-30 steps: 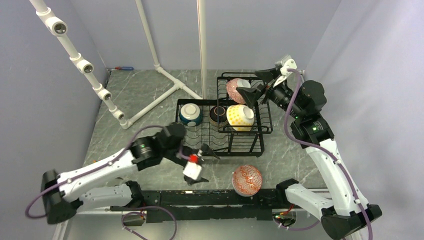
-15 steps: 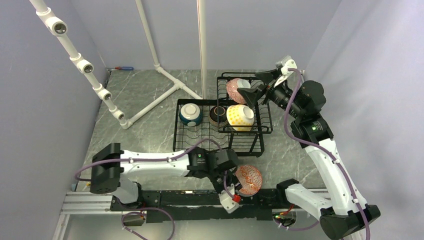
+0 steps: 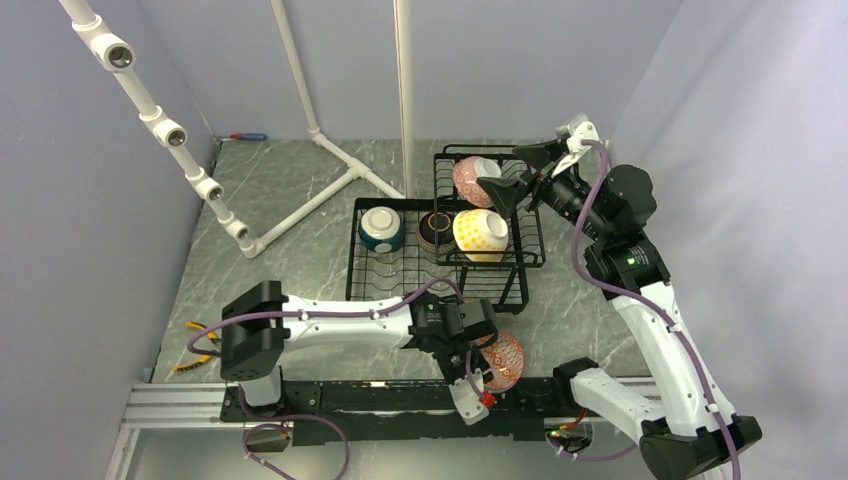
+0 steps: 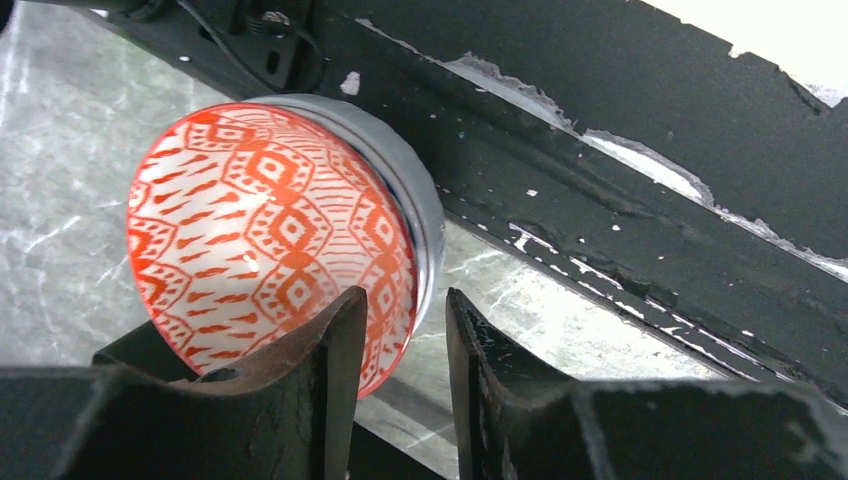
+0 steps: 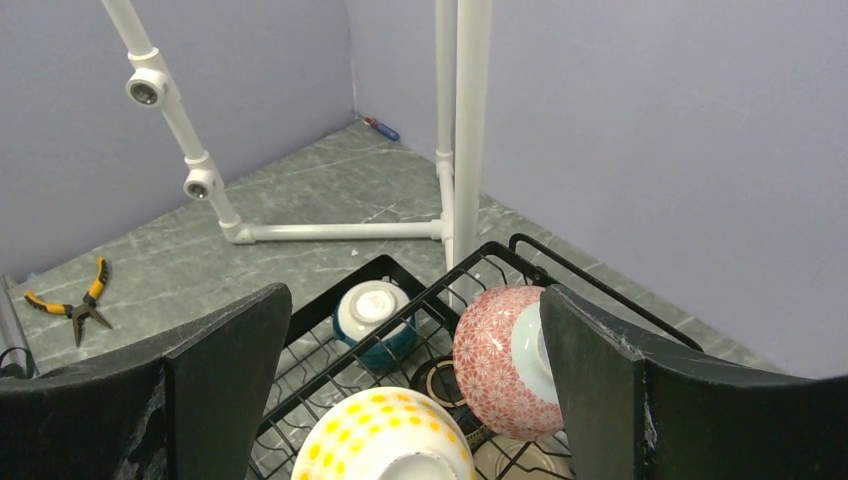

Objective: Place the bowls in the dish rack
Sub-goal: Pick up the bowl from the center of the board.

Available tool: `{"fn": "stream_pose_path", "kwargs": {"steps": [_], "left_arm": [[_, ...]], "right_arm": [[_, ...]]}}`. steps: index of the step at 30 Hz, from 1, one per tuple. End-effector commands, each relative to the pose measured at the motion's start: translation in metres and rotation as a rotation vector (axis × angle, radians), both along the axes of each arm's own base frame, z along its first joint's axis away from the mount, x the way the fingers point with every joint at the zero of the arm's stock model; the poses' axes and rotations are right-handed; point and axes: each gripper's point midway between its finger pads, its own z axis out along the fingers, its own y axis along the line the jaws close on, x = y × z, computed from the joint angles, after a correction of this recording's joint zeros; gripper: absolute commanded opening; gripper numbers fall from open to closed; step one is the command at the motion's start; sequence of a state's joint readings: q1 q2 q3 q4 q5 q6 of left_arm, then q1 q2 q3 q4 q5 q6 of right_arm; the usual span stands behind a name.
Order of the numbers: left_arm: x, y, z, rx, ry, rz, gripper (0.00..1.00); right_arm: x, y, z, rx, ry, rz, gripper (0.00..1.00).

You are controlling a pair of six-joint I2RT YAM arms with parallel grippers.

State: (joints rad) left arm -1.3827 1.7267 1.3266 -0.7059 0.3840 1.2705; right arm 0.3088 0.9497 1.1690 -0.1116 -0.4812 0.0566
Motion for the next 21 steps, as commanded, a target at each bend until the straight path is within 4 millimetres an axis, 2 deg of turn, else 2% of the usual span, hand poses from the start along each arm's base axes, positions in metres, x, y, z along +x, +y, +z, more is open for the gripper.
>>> {"fn": "stream_pose_path", "kwargs": {"steps": [1,2,7,12,18,21], "left_arm": [[-0.003,-0.007,0.004,-0.001,-0.009,-0.06,0.4],[-0.003,-0.007,0.002,0.005,-0.01,-0.066,0.39],[0.0,-0.01,-0.004,0.018,-0.022,-0.073,0.25],[0.001,-0.012,0.008,-0.018,-0.042,-0.081,0.03],[0.001,-0.011,0.027,-0.076,-0.052,-0.08,0.03],[-0.001,-0.011,0.043,-0.128,-0.053,-0.073,0.03]], "right_arm": [[-0.008,-0.002,0.02,0.027,-0.065,0.004,1.0],[-0.007,-0.002,0.02,0.026,-0.066,0.003,1.0],[-0.008,-0.003,0.021,0.023,-0.067,-0.001,1.0],[-0.008,-0.003,0.022,0.023,-0.069,-0.001,1.0],[-0.009,-0.004,0.024,0.026,-0.077,-0.002,1.0],[-0.01,-0.003,0.026,0.028,-0.078,0.002,1.0]]}}
